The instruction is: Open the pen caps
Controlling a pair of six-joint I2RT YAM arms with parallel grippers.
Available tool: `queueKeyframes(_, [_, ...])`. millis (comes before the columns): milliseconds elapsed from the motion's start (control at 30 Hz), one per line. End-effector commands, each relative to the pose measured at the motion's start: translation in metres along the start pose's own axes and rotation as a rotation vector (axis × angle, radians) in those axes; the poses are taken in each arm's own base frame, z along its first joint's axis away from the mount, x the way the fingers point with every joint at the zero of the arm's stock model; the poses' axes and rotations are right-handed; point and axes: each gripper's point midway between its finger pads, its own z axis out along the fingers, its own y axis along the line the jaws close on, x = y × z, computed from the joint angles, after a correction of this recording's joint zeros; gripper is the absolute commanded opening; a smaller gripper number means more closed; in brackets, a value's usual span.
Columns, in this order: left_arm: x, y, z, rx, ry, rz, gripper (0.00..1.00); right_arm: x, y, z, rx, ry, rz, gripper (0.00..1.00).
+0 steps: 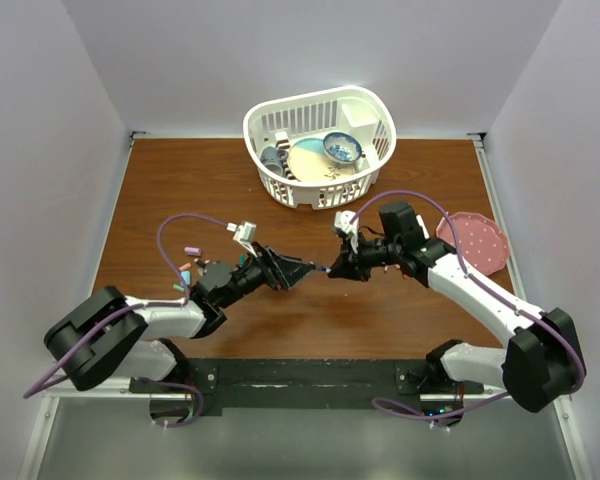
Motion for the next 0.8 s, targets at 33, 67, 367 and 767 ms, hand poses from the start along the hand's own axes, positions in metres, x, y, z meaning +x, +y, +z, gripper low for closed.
queueKeyframes(33, [-0.069, -0.038, 0.001, 0.122, -0.378, -0.139, 0.89, -0.041, -0.013, 0.013, 0.078, -0.130, 0.146, 0.00])
queueKeyframes(67, [-0.071, -0.036, 0.002, 0.108, -0.397, -0.153, 0.89, -0.043, -0.012, 0.014, 0.082, -0.141, 0.151, 0.00])
queueKeyframes(367, [-0.072, -0.051, 0.012, 0.195, -0.444, -0.243, 0.56, -0.045, -0.017, 0.017, 0.124, -0.181, 0.208, 0.00])
queueKeyframes(767, [-0.084, -0.062, 0.014, 0.256, -0.500, -0.237, 0.54, -0.033, -0.015, 0.025, 0.100, -0.160, 0.252, 0.00])
